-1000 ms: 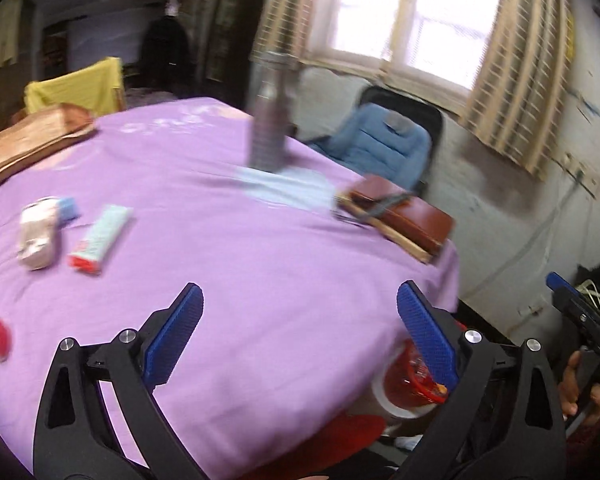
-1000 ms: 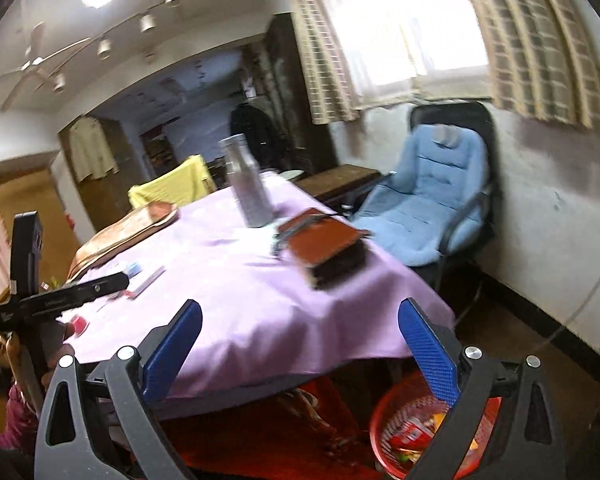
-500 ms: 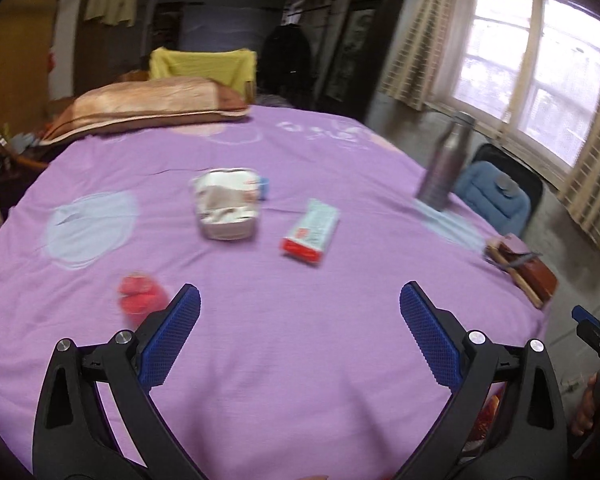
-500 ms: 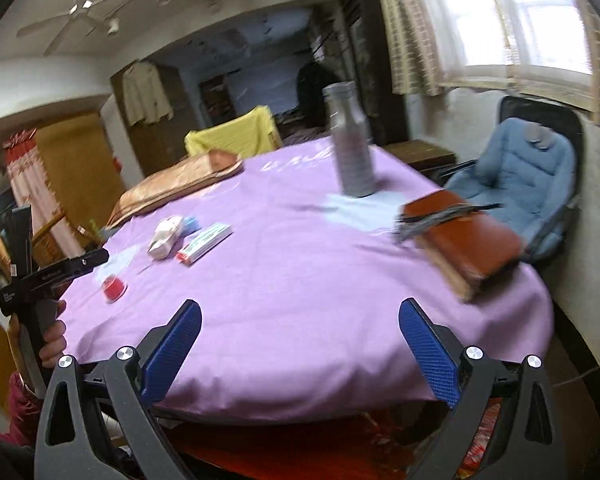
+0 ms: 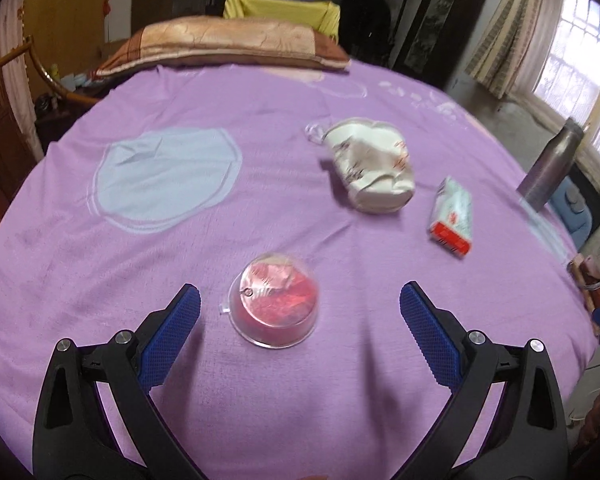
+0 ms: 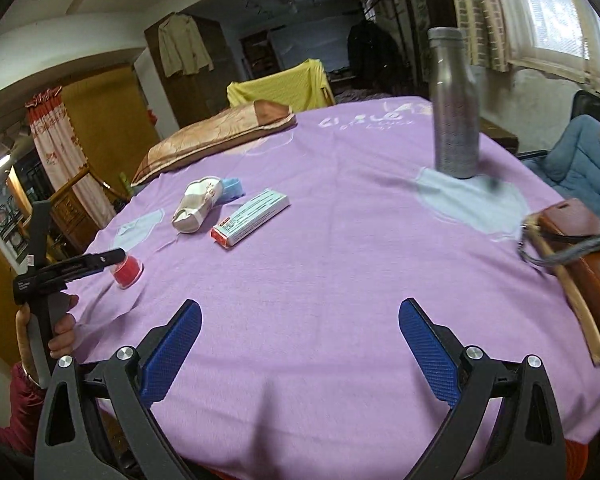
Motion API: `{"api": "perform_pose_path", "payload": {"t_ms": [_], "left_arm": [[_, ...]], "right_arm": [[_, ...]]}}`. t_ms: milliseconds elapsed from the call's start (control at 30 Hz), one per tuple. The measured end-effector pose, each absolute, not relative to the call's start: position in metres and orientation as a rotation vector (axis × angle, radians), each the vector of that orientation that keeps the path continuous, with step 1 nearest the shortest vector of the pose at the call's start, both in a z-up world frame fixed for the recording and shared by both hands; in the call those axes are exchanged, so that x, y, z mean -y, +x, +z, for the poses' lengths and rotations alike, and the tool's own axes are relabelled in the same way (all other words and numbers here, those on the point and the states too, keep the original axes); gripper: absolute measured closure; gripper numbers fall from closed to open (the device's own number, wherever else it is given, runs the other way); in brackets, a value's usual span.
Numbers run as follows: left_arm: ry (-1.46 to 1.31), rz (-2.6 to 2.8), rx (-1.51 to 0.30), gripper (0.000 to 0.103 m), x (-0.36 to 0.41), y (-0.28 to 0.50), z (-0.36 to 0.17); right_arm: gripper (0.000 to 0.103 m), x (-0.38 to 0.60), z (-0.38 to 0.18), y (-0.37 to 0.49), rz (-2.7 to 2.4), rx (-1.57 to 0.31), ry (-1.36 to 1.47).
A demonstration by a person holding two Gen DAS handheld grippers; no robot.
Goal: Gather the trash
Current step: 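Grasp the clear dome container with the left gripper while the right grasps the medicine box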
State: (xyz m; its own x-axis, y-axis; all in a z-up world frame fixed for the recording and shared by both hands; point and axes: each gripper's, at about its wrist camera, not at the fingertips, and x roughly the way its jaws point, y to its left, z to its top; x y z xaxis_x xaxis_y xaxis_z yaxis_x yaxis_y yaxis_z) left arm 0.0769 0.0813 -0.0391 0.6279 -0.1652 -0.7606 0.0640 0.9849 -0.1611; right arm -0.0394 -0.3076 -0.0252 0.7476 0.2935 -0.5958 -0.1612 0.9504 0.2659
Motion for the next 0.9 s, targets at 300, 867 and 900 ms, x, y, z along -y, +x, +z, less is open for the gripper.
{"api": "perform_pose_path", "payload": {"t_ms": [300,867,900], "left_arm": [[-0.019,-0.138,-1.007,0.007,-0.069,0.101,-0.059],[0.138,-0.205,-1.024,0.006,-0.061,0.105,-0.066],[0.138,-0.206,-1.024,0.006,-0.062,0.106,-0.065]], "right_arm": [[0.006,0.272,-0.025,0.015,0.336,-0.746,0.157],[0.006,0.162,-0.05,0.162,0.289,-0.914,-0.044],[0.006,0.164,-0.054,0.164,0.277,-0.924,-0.058]]}}
